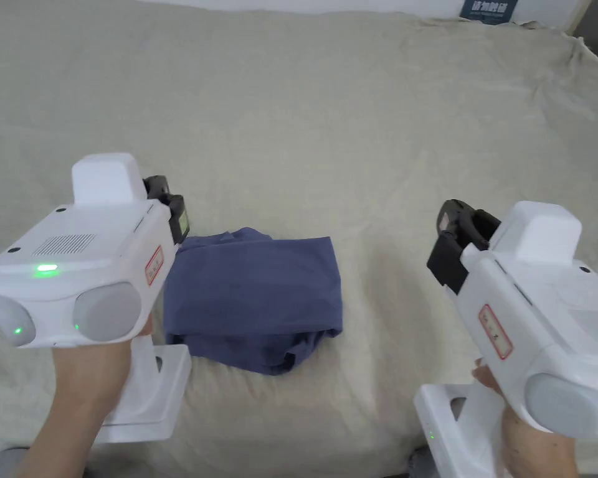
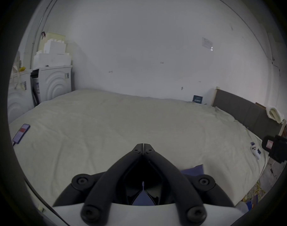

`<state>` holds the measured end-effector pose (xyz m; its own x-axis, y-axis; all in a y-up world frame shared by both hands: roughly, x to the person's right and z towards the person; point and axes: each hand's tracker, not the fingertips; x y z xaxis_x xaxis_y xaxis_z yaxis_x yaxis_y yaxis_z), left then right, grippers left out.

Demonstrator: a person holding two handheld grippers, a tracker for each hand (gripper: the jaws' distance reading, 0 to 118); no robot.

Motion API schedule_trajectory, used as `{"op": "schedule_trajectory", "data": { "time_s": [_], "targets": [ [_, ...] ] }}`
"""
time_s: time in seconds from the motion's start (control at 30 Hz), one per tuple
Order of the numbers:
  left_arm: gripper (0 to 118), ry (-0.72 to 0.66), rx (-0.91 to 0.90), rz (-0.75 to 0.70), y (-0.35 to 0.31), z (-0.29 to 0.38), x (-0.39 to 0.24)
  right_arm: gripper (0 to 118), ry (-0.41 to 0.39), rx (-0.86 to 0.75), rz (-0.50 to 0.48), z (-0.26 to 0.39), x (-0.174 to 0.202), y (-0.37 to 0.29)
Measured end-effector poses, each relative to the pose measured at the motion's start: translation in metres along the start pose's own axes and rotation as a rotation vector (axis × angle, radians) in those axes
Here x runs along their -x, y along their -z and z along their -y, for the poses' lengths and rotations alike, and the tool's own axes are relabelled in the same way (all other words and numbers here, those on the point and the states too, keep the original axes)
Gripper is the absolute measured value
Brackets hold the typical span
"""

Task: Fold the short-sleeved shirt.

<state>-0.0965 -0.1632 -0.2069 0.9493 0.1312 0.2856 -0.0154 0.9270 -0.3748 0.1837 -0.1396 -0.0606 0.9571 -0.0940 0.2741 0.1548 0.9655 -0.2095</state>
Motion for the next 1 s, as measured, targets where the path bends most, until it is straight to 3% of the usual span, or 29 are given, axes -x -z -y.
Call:
{"op": "schedule_trajectory", "data": {
  "time_s": [0.17,0.4,0.7,0.93,0.97,1.0],
  "targets": [
    [0,-0.041,0.073,-0.038,-0.003,0.02,0.027,0,0.031,-0.012,-0.103,0.018,0.036,0.033],
    [0,-0.078,0.163,-0.068,0.002,0.043,0.047,0,-0.022,0.087,-0.195,0.06,0.077,0.079],
    [0,-0.097,0.217,-0.068,0.006,0.055,0.054,0,-0.083,0.287,-0.162,0.13,0.08,0.115],
    [0,-0.119,0.28,-0.032,0.011,0.053,0.057,0,-0.06,0.302,-0.159,0.143,0.079,0.122],
    [4,-0.153,0.3,0.001,0.013,0.051,0.059,0,-0.057,0.303,-0.16,0.143,0.078,0.122],
    [17,-0.189,0.304,0.03,0.015,0.049,0.062,0,-0.053,0.304,-0.161,0.144,0.077,0.122]
  ]
}}
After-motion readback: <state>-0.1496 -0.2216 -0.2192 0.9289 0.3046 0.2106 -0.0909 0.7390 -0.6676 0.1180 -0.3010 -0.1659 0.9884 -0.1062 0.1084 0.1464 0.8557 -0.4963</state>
